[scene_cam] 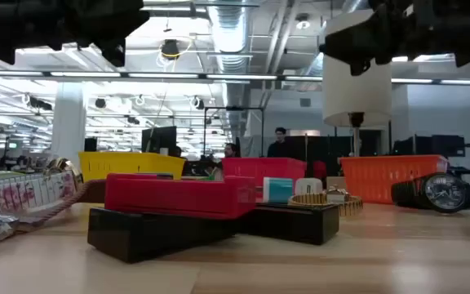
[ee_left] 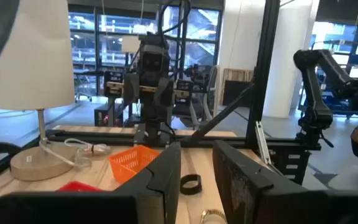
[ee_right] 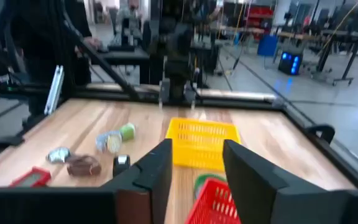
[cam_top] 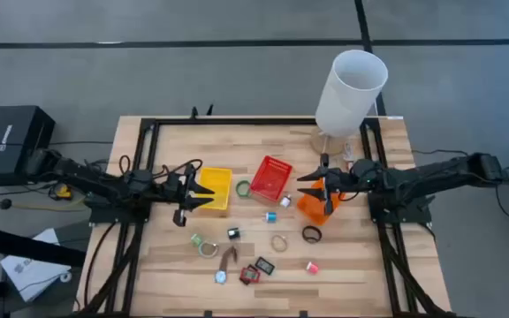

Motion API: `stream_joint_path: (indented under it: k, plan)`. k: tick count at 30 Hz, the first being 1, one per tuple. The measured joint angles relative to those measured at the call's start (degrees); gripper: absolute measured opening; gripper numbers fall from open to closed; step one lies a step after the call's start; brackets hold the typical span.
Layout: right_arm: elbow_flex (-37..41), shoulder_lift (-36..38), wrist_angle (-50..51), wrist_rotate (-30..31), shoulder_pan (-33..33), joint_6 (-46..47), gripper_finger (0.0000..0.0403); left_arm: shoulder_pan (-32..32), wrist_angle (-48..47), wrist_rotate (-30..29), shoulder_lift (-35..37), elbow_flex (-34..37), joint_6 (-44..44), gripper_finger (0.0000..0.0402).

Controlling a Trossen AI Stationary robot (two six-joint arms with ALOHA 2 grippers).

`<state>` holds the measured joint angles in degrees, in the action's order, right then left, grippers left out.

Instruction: Pick & Place Office items

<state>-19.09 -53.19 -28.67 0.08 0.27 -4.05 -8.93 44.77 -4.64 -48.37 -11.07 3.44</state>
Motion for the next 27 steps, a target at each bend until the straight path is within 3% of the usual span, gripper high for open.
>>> stream_joint_path:
  k: [10,16,21,27]
  plan:
    - [0.0,-6.4,-0.3,0.2,0.0,-0.3,0.0178,0.0,-3.8,0.0,-6.4,-5.5,0.0,0.0090]
    - [0.0,-6.3,-0.4,0.2,0.0,-2.4,0.0176,0.0,-17.5,-0.4,-8.5,-12.8,0.2,0.0090]
    - [0.0,-6.5,-0.5,0.2,0.0,-3.5,0.0176,-1.9,-35.3,-3.9,-8.8,-19.9,0.4,0.0090]
    - [0.0,-6.9,-0.1,0.2,0.0,-3.5,0.0176,-6.6,-50.2,-7.6,-9.0,-23.9,8.8,0.0090]
